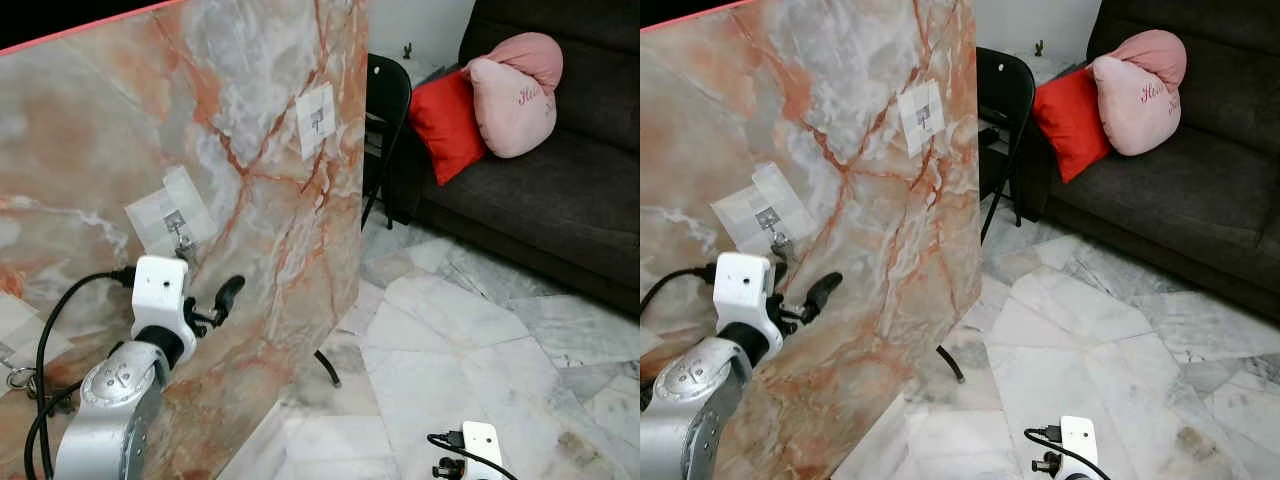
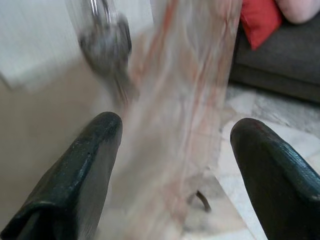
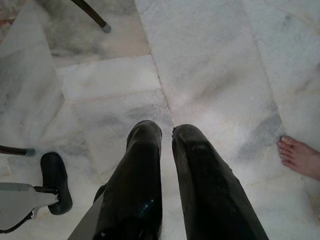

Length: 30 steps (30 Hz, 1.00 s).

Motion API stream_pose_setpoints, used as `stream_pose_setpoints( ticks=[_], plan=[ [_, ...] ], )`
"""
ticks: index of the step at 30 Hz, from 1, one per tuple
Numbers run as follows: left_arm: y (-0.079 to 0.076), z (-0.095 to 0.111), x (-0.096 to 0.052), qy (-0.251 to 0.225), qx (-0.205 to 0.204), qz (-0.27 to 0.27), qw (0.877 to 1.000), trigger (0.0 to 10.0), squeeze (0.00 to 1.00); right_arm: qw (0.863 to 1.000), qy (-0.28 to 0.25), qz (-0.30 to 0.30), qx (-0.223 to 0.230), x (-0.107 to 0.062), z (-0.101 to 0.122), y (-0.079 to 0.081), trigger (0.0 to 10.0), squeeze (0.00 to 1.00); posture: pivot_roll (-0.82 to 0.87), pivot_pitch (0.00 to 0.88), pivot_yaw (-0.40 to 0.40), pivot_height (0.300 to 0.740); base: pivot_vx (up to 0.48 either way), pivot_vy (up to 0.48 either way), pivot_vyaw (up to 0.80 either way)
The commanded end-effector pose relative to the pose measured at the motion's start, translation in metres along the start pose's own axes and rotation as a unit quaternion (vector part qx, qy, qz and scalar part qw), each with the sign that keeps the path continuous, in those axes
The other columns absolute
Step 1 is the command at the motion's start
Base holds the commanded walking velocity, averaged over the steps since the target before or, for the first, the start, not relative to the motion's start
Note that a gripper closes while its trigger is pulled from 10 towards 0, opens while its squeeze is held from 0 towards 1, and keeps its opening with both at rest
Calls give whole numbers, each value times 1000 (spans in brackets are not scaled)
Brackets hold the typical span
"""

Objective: Hang keys on a hook

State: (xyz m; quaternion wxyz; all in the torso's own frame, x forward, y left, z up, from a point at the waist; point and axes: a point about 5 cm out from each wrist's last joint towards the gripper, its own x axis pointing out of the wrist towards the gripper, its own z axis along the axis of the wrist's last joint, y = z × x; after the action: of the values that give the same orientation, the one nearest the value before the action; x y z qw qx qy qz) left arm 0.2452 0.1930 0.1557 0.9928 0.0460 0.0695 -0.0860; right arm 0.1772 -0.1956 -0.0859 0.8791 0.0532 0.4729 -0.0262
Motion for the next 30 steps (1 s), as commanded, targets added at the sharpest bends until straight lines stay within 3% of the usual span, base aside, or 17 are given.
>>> stream_pose_setpoints(
  ticks=[1, 4, 8, 10, 13, 15, 18, 22, 24, 29, 30],
  plan=[
    [0, -10, -2, 11, 5, -23, 1000, 10000, 0, 1000, 6, 0, 5, 0, -3, 0, 10000, 0, -1, 26, -8, 740, 0, 0, 0],
    [-1, -36, -10, 58, 45, -68, 995, 10000, 0, 1000, 6, 1, 6, 0, -4, 1, 10000, 0, -1, 29, -8, 740, 0, 0, 0],
    [3, -55, -14, 89, 51, -74, 992, 10000, 0, 1000, 6, 1, 7, 0, -4, 1, 10000, 0, -1, 29, -5, 740, 0, 0, 0],
    [11, -76, -17, 123, 85, -52, 987, 10000, 0, 1000, 6, 1, 8, 0, -4, 1, 10000, 0, 0, 28, -6, 740, 0, 0, 0],
    [11, -113, -22, 165, 82, -52, 982, 10000, 0, 1000, 6, 1, 9, 0, -3, 2, 10000, 0, 0, 29, -3, 740, 0, 0, 0],
    [7, -125, -26, 180, 93, -68, 977, 10000, 0, 1000, 6, 1, 9, 0, -3, 2, 10000, 0, -4, 29, -3, 740, 0, 0, 0],
    [1, -139, -30, 192, 77, -85, 975, 10000, 0, 1000, 5, 1, 10, 0, -3, 2, 10000, 0, -4, 29, -3, 740, 0, 0, 0],
    [3, -167, -37, 238, 146, -97, 955, 10000, 0, 1000, 5, 0, 11, 0, -3, 2, 10000, 0, -6, 28, 0, 740, 0, 0, 0],
    [8, -178, -40, 249, 134, -78, 956, 10000, 0, 1000, 5, 0, 12, 0, -3, 2, 10000, 0, -5, 28, -1, 740, 0, 0, 0],
    [20, -205, -53, 301, 159, -50, 939, 10000, 0, 1000, 5, 0, 10, 0, -3, 2, 10000, 0, 0, 30, -3, 740, 0, 0, 0],
    [25, -214, -58, 326, 151, -21, 933, 10000, 0, 1000, 5, -1, 10, 0, -3, 1, 10000, 0, 0, 30, -3, 740, 0, 0, 0]
  ],
)
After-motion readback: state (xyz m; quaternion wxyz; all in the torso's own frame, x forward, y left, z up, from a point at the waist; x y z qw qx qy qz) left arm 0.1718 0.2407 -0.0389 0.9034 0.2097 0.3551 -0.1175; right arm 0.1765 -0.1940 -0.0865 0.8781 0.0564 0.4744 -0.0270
